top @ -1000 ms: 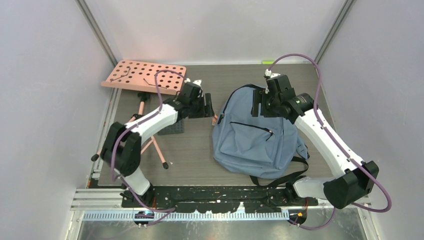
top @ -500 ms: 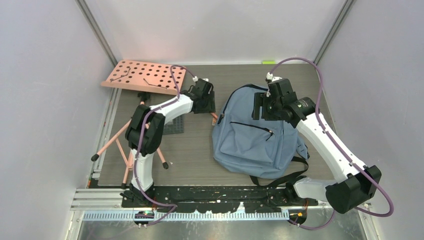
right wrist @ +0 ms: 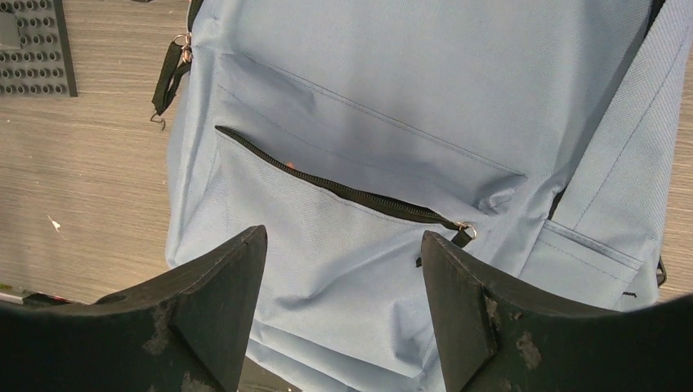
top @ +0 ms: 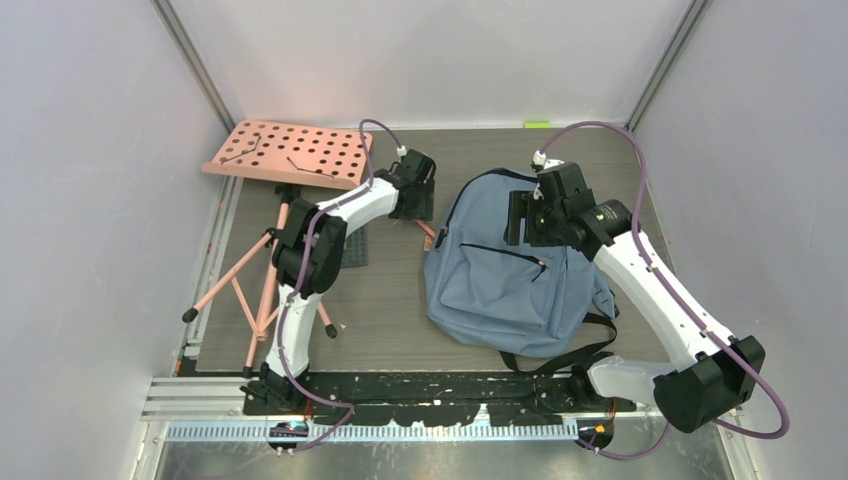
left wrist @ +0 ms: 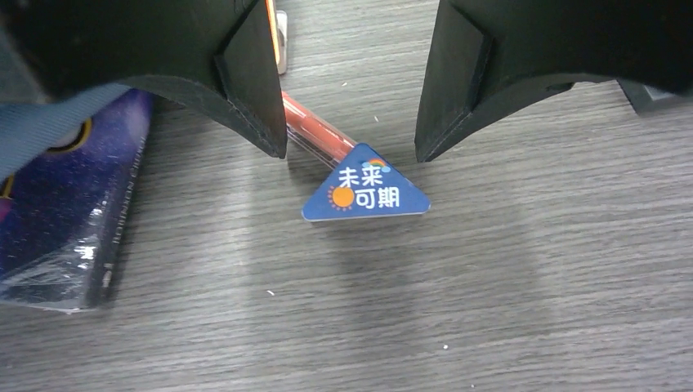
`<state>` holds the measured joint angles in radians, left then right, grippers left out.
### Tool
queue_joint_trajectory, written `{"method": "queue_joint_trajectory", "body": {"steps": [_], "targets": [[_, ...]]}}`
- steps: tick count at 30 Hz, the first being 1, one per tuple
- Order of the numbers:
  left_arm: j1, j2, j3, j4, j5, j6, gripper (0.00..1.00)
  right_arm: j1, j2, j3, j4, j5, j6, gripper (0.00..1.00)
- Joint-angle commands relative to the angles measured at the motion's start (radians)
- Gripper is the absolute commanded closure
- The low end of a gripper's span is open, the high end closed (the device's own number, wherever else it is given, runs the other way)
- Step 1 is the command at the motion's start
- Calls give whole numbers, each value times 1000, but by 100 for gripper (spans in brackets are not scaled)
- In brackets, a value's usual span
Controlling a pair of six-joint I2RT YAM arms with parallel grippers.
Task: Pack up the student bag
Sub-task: Adjust the personal item at the center of the board.
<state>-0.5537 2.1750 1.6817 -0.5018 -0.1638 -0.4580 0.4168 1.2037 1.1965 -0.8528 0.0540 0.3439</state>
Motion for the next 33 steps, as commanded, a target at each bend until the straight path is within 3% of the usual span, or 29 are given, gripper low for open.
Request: {"method": "queue_joint_trajectory", "body": {"steps": [1, 7, 15, 25, 33], "targets": [[10, 17, 51, -48, -45, 47, 39, -2, -32, -1, 36, -11, 11, 25], [22, 60, 94, -70, -11, 60, 39, -2, -33, -5, 37, -14, 16, 25], [38, 73, 97, -71, 21, 92, 57, -1, -33, -20, 51, -37, 32, 26], [38, -1, -2, -11, 69, 101, 75, -1, -28, -24, 62, -39, 45, 27], [38, -126, -140, 79, 110, 78, 81, -1, -27, -25, 66, -78, 49, 28]]}}
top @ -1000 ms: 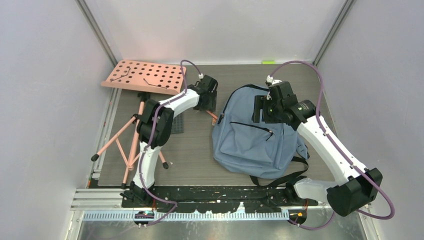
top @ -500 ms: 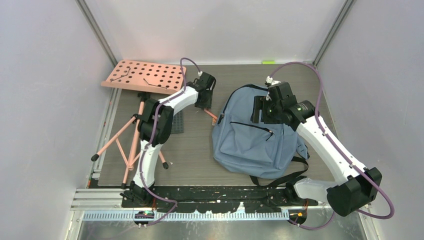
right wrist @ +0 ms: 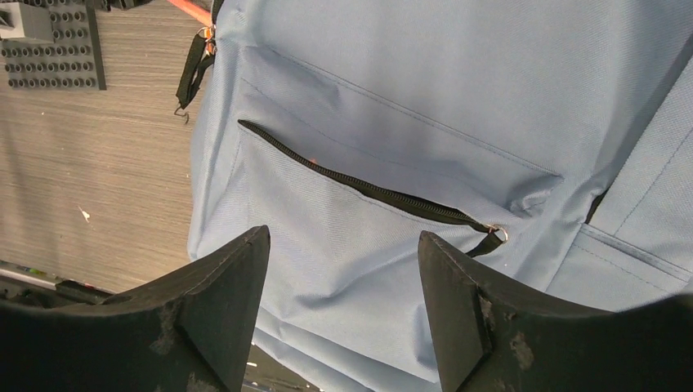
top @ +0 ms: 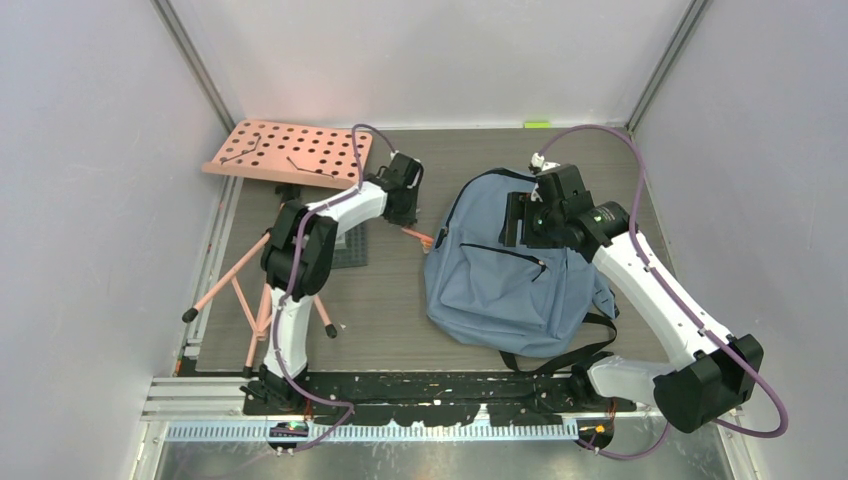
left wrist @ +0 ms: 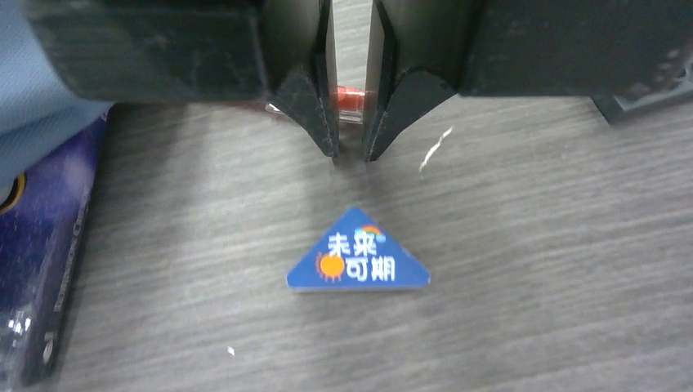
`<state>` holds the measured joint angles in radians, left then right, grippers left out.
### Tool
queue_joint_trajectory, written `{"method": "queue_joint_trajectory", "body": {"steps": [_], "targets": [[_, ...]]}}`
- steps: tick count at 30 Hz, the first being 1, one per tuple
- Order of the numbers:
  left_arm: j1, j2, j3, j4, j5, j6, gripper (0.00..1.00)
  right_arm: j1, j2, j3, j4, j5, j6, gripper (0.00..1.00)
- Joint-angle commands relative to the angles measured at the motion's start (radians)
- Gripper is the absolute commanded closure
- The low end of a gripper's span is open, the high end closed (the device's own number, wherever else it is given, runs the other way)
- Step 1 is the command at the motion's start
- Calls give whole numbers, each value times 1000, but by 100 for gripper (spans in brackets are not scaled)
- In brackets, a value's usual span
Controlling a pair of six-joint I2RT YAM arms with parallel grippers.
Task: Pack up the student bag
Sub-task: Adjust the personal item at the center of the board, then pick up the personal item from the center of the board.
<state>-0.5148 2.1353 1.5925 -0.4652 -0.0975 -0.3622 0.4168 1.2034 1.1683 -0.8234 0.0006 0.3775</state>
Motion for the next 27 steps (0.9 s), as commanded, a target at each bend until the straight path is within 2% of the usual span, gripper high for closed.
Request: {"method": "queue_joint_trajectory", "body": {"steps": [1, 8, 11, 15, 19, 21, 27], "targets": [[-1, -95, -57, 41, 38, -24, 80, -1, -26, 2, 41, -27, 14, 28], [2, -170, -71, 52, 90, -83, 54, -1, 42, 33, 185, -134, -92, 25], [2, -249, -106, 91, 143, -79, 38, 2, 109, 68, 267, -170, -135, 24], [15, -379, -114, 60, 185, -56, 24, 5, 233, 120, 365, -191, -169, 24], [69, -483, -111, -41, 210, -29, 15, 19, 382, 185, 462, -219, -198, 24], [120, -523, -105, -94, 258, -21, 14, 36, 455, 217, 479, -234, -230, 24], [253, -636, -115, -207, 387, 23, 13, 107, 741, 505, 361, -241, -377, 24]]}}
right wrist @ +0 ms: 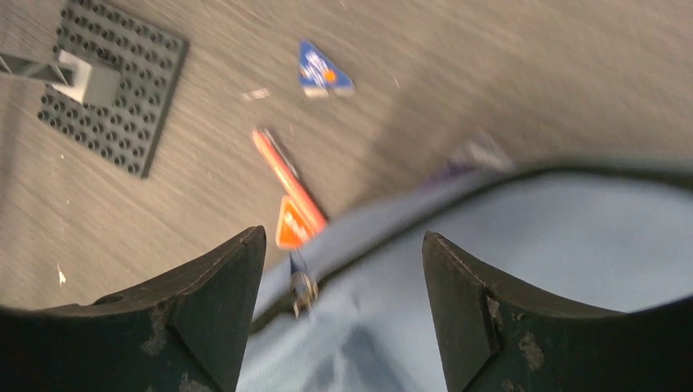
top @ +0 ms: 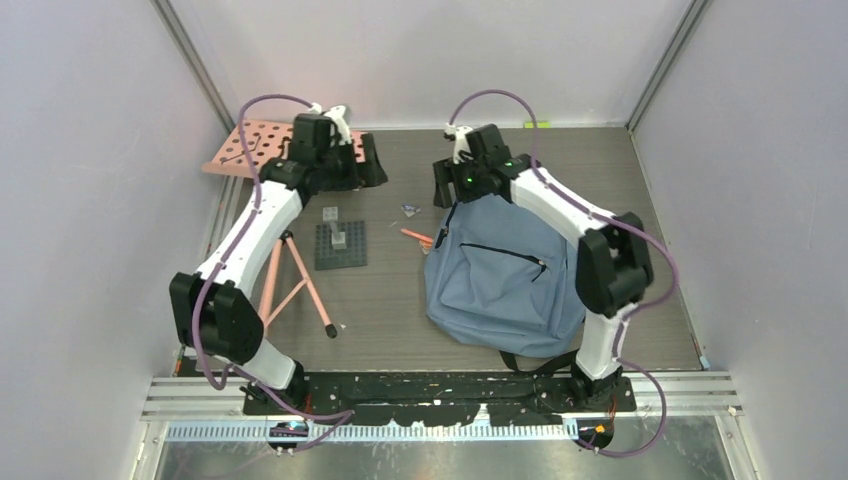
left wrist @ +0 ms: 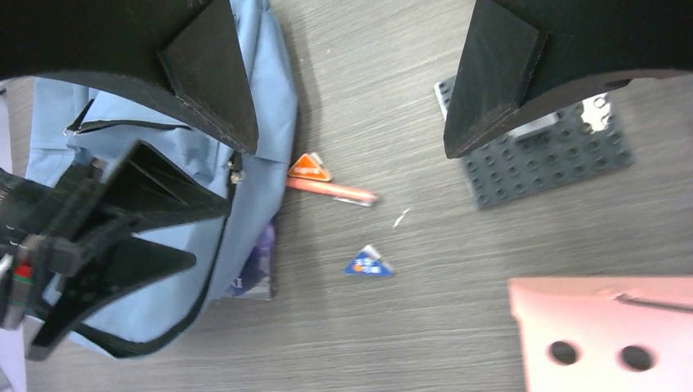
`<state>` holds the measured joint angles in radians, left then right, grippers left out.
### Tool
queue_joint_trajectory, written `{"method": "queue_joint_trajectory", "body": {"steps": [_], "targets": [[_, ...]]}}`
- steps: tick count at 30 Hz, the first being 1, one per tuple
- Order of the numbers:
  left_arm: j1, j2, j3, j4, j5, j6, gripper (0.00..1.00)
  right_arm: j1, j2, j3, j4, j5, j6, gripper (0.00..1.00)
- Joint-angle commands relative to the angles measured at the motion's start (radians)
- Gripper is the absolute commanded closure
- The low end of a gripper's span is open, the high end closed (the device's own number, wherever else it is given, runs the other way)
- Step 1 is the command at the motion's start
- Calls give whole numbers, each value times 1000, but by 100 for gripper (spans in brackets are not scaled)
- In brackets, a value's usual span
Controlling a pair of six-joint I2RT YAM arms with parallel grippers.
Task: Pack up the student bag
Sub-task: Pick up the personal item from the center of the board.
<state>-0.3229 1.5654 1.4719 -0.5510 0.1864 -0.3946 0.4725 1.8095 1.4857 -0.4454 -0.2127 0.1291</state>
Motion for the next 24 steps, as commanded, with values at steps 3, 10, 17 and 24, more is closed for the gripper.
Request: {"method": "queue_joint_trajectory", "body": {"steps": [3, 10, 17, 24], "targets": [[92, -112, -19, -144, 129, 97, 13, 80, 250, 306, -91, -12, -205, 25], [107, -217, -111, -73, 79, 127, 10, 131, 512, 621, -219, 0, -293, 25], [120, -237, -172, -30, 50, 156, 10, 138, 679, 826, -307, 21, -336, 27], [145, -243, -212, 8, 72, 144, 10, 143, 740, 860, -307, 103, -387, 31]]}}
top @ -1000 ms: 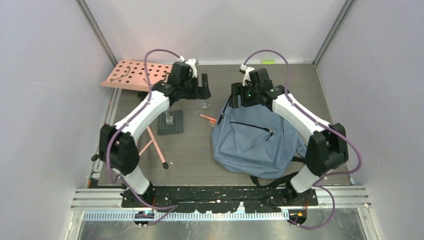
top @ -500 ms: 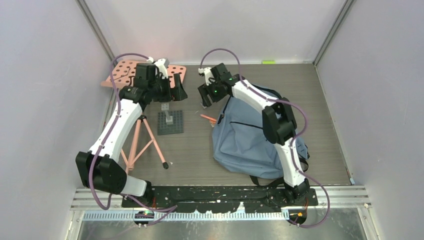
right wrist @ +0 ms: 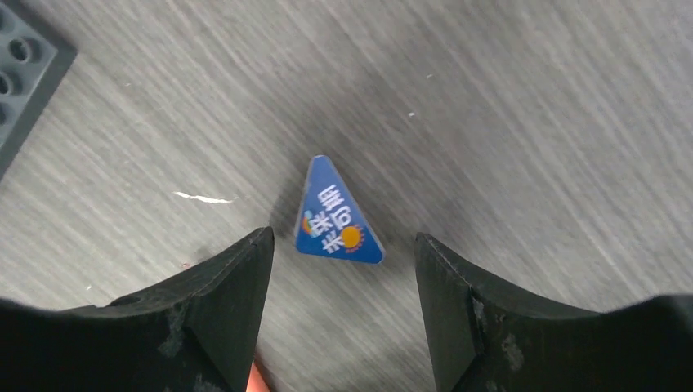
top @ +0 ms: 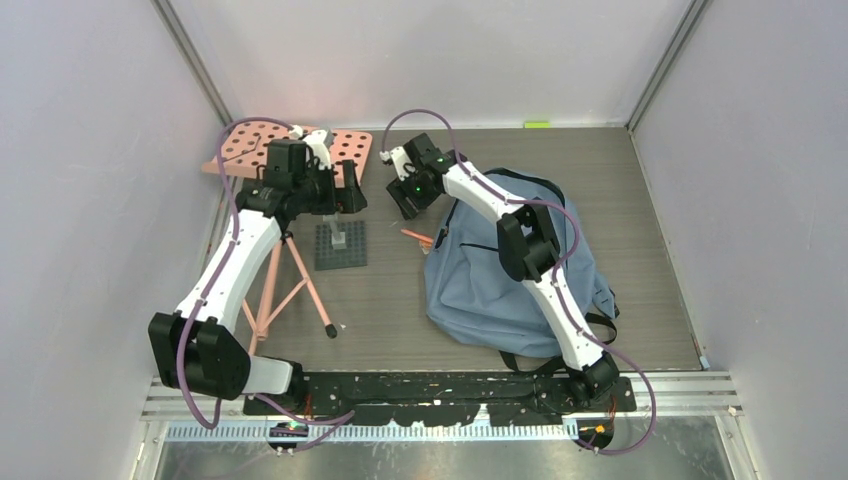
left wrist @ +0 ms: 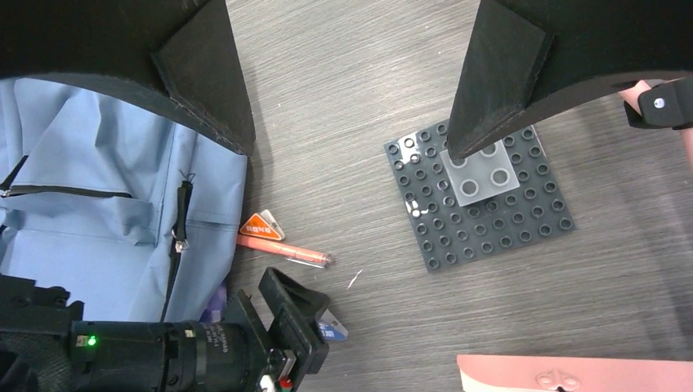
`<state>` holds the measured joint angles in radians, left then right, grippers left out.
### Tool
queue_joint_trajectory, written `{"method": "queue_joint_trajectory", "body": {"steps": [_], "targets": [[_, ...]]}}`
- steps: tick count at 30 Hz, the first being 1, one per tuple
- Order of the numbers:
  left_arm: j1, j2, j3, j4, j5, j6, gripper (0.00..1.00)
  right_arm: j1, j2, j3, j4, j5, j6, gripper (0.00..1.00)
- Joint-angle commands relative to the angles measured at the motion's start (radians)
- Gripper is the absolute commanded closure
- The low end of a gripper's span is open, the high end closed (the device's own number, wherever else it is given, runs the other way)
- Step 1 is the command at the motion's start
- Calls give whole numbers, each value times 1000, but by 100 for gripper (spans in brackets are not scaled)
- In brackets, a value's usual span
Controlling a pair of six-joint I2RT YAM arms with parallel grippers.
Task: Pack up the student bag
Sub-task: Pick up the personal item from the center of the board.
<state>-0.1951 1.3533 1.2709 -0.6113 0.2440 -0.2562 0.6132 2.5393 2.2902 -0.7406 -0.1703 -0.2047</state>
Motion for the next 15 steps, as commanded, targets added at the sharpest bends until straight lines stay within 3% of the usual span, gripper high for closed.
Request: {"method": "queue_joint_trajectory", "body": {"steps": [1, 15], "targets": [[21, -28, -11, 68, 23, 1, 10, 2, 19, 60, -10, 66, -57, 31], [47, -23, -29, 78, 66, -18, 10, 41, 64, 82, -34, 65, -113, 58]]}}
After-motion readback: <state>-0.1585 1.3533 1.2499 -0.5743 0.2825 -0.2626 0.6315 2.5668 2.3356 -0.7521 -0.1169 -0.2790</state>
